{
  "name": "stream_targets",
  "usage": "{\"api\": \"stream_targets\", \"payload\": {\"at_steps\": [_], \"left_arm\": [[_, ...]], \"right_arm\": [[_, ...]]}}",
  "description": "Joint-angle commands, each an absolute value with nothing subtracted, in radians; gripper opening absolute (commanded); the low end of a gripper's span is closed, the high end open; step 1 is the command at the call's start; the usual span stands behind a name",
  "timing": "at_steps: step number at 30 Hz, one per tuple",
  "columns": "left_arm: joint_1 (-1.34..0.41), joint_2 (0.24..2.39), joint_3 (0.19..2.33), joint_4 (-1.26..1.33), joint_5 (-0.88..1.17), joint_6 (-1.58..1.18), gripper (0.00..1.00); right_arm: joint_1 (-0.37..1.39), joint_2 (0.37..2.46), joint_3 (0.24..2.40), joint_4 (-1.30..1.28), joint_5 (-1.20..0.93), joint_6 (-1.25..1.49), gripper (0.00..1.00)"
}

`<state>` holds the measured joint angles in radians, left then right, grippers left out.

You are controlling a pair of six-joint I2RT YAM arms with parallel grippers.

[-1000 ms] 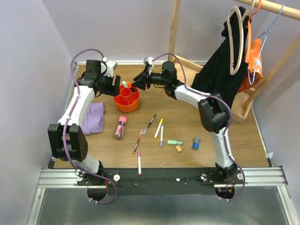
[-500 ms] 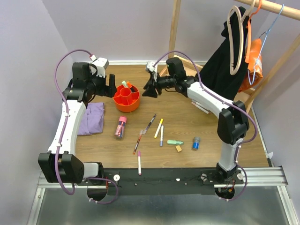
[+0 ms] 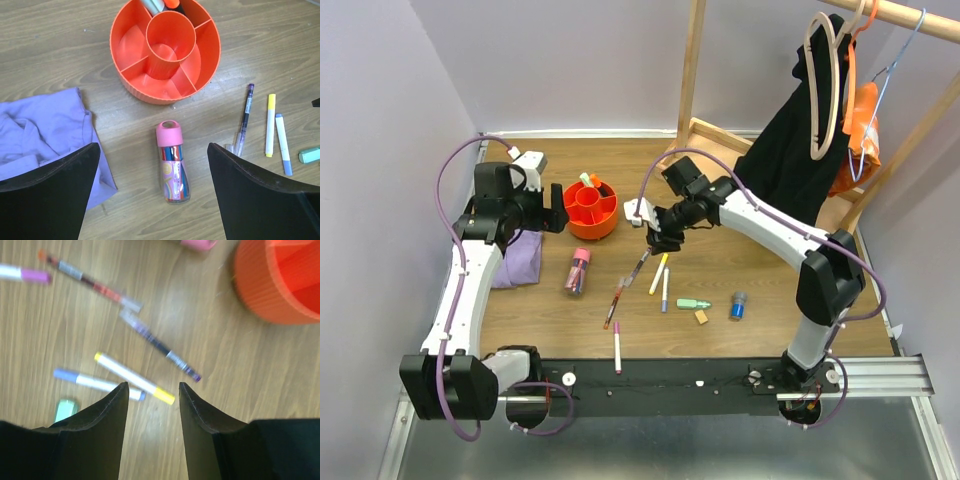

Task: Sort the stationery into containers
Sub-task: Pick up the pen from the center of the board.

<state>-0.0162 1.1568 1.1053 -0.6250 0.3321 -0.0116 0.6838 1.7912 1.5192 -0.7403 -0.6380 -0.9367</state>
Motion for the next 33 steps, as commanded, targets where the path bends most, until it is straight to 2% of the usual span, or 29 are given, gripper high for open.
{"api": "stream_targets", "payload": {"at_steps": [1, 5, 10, 16, 21, 23, 26, 33], "left_arm": [[-0.009, 1.124, 1.069, -0.643, 0.370, 0.023, 0.98], [-0.008, 1.115, 1.078, -0.655, 0.397, 0.023, 0.98], [-0.009, 1.097, 1.058, -0.664, 0.393, 0.049, 0.98], [-0.009, 1.089, 1.046, -0.684, 0.410, 0.026, 0.98], [-0.008, 1.088, 1.026, -0.658, 0.390, 0.005, 0.97], [-0.009, 1.085, 1.022, -0.652, 0.380, -0.020, 0.97], [-0.009, 1.075, 1.016, -0.657, 0.373, -0.015, 0.97], [0.025, 1.051, 0.997, -0.667, 0.333, 0.018, 0.97]], "right_arm": [[0.689, 1.775, 1.480, -0.946, -0.534, -1.149, 0.52], [0.689, 1.752, 1.418, -0.983, -0.511, -1.059, 0.52], [0.689, 1.637, 1.241, -0.741, -0.529, -0.854, 0.53], [0.690, 1.609, 1.194, -0.625, -0.502, -0.788, 0.54], [0.713, 1.673, 1.271, -0.650, -0.557, -1.023, 0.53], [0.730, 1.744, 1.346, -0.687, -0.557, -1.156, 0.48], [0.771, 1.822, 1.420, -0.771, -0.528, -1.311, 0.43], [0.847, 1.890, 1.469, -1.047, -0.538, -1.690, 0.40]]}}
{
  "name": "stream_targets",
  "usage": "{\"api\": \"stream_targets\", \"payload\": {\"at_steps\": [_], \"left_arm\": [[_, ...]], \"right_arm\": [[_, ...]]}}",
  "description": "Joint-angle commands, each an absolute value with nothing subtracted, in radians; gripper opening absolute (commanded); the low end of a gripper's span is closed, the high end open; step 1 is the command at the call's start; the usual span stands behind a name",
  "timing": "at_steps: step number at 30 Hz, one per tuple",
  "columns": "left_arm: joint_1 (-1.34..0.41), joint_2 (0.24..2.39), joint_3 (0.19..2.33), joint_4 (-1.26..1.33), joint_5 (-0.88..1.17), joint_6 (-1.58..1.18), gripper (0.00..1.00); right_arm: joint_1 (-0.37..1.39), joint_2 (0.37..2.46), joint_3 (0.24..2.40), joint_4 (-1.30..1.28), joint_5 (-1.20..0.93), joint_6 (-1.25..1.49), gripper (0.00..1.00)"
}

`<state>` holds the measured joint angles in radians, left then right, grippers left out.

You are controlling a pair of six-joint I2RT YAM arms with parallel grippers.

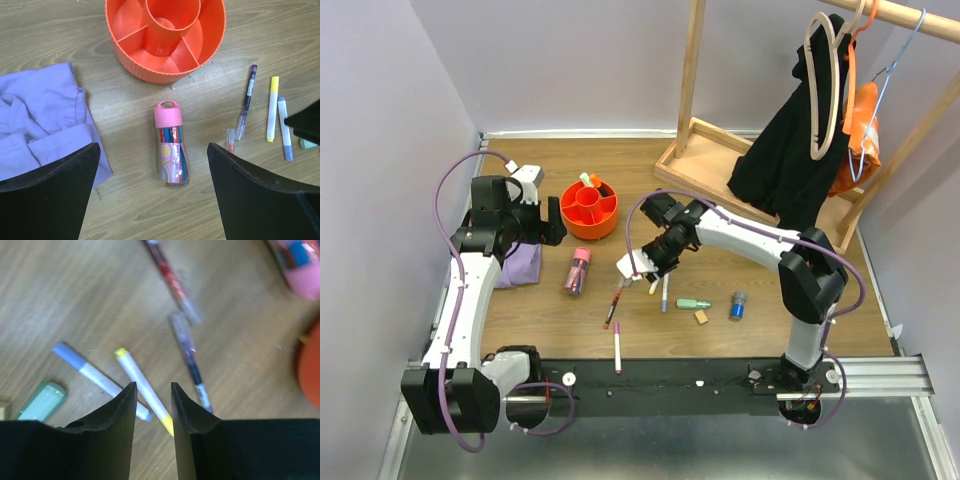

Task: Sort the stationery into containers
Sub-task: Pick up the pen from the center of the board.

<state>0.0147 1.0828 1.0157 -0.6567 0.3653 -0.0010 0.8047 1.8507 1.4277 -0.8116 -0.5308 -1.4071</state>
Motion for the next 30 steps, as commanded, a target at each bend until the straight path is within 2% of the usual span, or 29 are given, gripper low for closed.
{"api": "stream_targets", "payload": {"at_steps": [1, 7, 30], "left_arm": [[0.026, 1.045, 0.994, -0.669, 0.331, 0.020, 0.97], [0.038, 1.020, 0.976, -0.673, 0.321, 0.025, 0.97], [0.054, 0.988, 0.942, -0.677, 0.336, 0.005, 0.97]], "right_arm": [[0.850, 1.899, 1.479, -1.078, -0.537, -1.747, 0.40], [0.865, 1.973, 1.525, -1.247, -0.499, -1.871, 0.38], [0.930, 2.042, 1.450, -1.145, -0.396, -1.775, 0.38]]}}
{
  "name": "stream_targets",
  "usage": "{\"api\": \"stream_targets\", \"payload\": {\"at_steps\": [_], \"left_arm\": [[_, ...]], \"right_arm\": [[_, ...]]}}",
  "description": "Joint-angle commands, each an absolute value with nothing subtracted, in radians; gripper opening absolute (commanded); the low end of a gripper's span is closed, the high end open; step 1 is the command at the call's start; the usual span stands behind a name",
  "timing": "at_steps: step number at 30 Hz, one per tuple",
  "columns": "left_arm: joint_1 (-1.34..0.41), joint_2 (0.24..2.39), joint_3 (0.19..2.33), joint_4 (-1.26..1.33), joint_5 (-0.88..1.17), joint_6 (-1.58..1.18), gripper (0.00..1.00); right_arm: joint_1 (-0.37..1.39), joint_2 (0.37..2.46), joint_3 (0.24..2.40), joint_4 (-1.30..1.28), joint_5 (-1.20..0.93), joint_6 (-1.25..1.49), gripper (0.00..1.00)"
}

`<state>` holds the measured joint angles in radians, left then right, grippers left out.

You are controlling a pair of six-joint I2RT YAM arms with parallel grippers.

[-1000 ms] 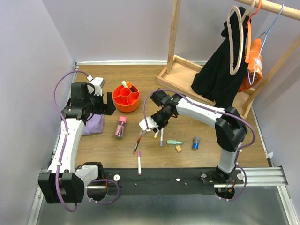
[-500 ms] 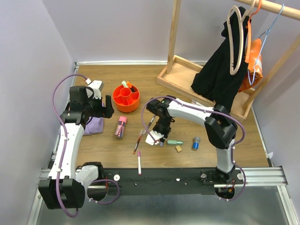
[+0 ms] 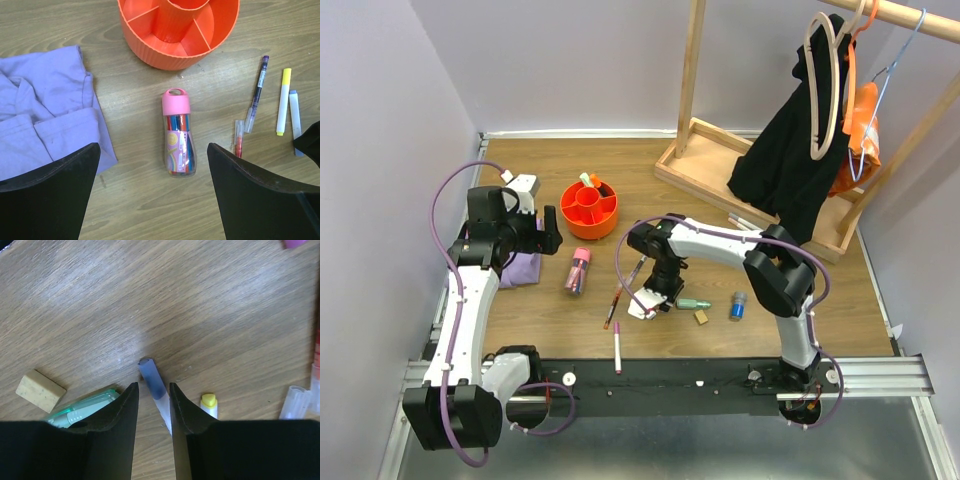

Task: Sort the stationery into containers
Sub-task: Pick up the pen from the center of the board, then place the pen in the storage box.

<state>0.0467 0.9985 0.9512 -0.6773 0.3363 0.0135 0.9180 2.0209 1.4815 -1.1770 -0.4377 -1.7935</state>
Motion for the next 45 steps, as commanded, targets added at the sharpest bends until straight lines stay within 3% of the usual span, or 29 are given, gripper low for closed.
{"api": "stream_targets", "payload": {"at_steps": [1, 10, 18, 23, 29, 35, 37, 38, 40, 41, 42, 45], "left_arm": [[0.055, 0.991, 0.942, -0.675, 0.336, 0.003, 0.97], [0.071, 1.012, 0.936, -0.667, 0.345, 0.005, 0.97], [0.072, 1.040, 0.953, -0.683, 0.350, 0.005, 0.97], [0.072, 1.043, 0.994, -0.701, 0.351, 0.009, 0.97], [0.072, 1.046, 1.028, -0.707, 0.354, 0.020, 0.97], [0.072, 1.061, 1.066, -0.698, 0.364, 0.005, 0.97], [0.072, 1.068, 1.083, -0.696, 0.359, -0.027, 0.97], [0.074, 1.066, 1.085, -0.684, 0.354, -0.034, 0.97], [0.081, 1.054, 1.065, -0.660, 0.322, -0.060, 0.97], [0.083, 1.042, 1.043, -0.622, 0.308, -0.116, 0.97], [0.086, 1.026, 1.010, -0.594, 0.299, -0.161, 0.98], [0.089, 0.934, 0.847, -0.477, 0.340, -0.270, 0.98]], "right_arm": [[0.930, 2.039, 1.441, -1.137, -0.394, -1.775, 0.38], [0.930, 2.031, 1.371, -1.016, -0.414, -1.760, 0.34], [0.930, 2.020, 1.362, -0.977, -0.434, -1.704, 0.02], [0.930, 1.961, 1.517, -0.986, -0.454, -1.628, 0.01], [0.922, 1.982, 1.906, -1.095, -0.505, -1.442, 0.01], [0.884, 1.947, 1.993, -1.022, -0.620, -1.148, 0.01], [0.836, 1.905, 1.953, -0.812, -0.710, -0.998, 0.01], [0.813, 1.893, 1.897, -0.713, -0.748, -0.794, 0.01], [0.749, 1.861, 1.833, -0.353, -0.805, -0.554, 0.01], [0.724, 1.855, 1.747, -0.209, -0.819, -0.291, 0.01], [0.680, 1.847, 1.703, 0.094, -0.821, -0.161, 0.01], [0.638, 1.864, 1.615, 0.448, -0.770, 0.141, 0.01]]}}
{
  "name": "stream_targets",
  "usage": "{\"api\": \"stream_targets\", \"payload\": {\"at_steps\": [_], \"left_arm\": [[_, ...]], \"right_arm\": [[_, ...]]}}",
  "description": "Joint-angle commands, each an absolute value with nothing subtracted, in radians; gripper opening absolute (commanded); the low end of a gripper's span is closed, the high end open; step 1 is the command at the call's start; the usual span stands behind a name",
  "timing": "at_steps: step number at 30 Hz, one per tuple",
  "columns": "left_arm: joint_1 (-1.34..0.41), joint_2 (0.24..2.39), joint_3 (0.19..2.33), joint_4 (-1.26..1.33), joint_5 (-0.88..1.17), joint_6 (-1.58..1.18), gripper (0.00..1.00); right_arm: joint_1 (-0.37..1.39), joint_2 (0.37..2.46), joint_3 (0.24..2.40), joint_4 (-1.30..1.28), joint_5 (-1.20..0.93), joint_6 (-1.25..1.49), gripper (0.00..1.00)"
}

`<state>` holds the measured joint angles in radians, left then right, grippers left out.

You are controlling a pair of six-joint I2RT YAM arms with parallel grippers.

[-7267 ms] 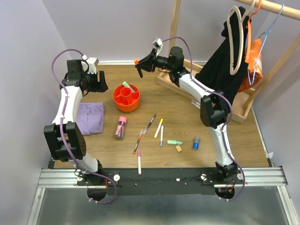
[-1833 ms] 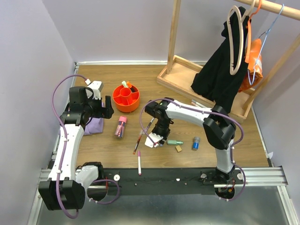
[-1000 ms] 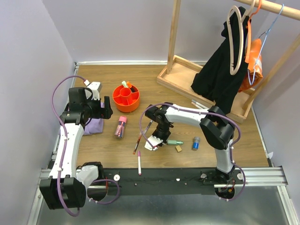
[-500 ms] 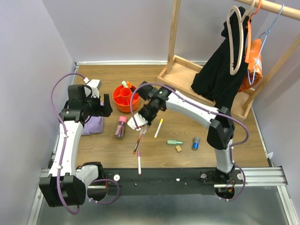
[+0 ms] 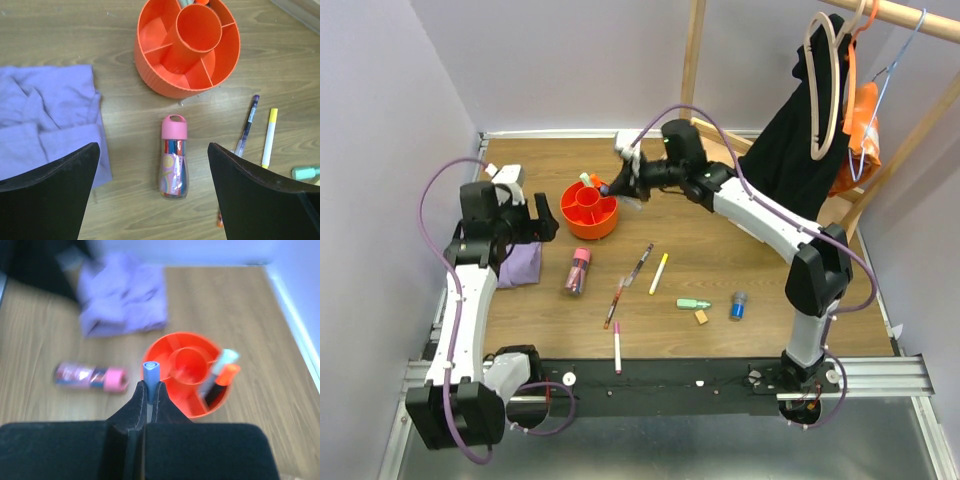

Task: Sort the stationery into containers
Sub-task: Place the pen in the storage box.

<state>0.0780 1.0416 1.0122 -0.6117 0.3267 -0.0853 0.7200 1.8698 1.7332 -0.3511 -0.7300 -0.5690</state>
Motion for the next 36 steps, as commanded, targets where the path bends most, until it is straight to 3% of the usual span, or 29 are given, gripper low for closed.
{"api": "stream_targets", "payload": {"at_steps": [1, 12, 36], "left_arm": [[0.089, 0.905, 0.789, -0.456, 0.356, -0.291, 0.98], [0.184, 1.034, 0.825, -0.477, 0.388, -0.261, 0.98], [0.314, 1.137, 0.934, -0.517, 0.377, -0.186, 0.98]], "right_arm": [[0.632, 1.876, 1.612, 0.498, -0.749, 0.178, 0.01], [0.601, 2.094, 1.609, 0.896, -0.752, 0.420, 0.01], [0.595, 2.385, 1.646, 1.023, -0.781, 0.393, 0.01]]}}
